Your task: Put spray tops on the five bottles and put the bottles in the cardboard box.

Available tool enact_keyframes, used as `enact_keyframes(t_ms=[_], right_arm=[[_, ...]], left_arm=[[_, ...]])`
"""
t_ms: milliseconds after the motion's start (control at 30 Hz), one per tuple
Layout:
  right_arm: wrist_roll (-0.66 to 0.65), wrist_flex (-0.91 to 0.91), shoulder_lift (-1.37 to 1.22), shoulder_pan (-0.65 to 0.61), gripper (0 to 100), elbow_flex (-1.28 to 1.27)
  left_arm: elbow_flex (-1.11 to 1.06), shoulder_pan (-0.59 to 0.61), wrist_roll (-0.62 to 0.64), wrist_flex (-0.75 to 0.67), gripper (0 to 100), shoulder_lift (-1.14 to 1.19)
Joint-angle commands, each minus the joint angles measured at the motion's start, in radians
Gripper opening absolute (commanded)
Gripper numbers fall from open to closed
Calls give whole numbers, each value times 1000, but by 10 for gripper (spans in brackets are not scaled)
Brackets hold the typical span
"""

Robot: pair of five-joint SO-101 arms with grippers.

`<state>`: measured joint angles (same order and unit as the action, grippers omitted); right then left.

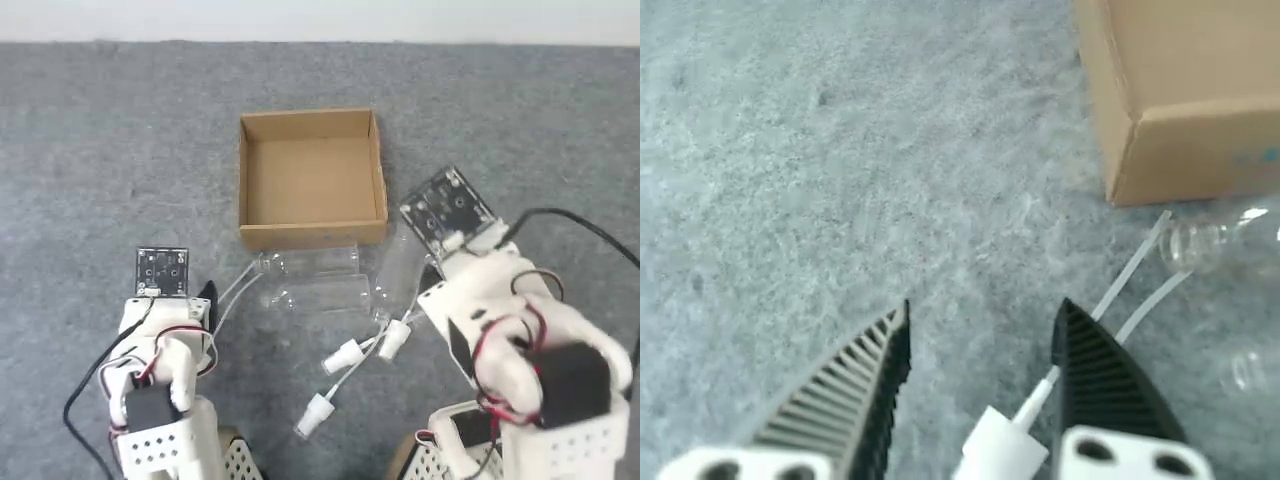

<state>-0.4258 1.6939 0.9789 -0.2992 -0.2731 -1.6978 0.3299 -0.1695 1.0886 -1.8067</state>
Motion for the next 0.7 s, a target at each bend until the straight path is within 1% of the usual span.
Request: enact_keyframes(t_ms=[0, 67, 233, 367, 467, 667], right_arm=[[-43, 18, -99, -56, 218, 91], [-71, 21, -130, -116, 218, 83], [-78, 18, -229, -291, 219, 83], [-78, -21, -355, -397, 219, 86], [-83, -74, -460, -424, 219, 89], [-186, -157, -605, -421, 219, 89]], left_arm=[[13, 11, 12, -29, 221, -12], [13, 12, 12, -29, 221, -12], [13, 11, 12, -29, 221, -12], [13, 11, 12, -29, 221, -12], [13, 14, 12, -28, 221, -12], [13, 14, 11, -17, 221, -12]])
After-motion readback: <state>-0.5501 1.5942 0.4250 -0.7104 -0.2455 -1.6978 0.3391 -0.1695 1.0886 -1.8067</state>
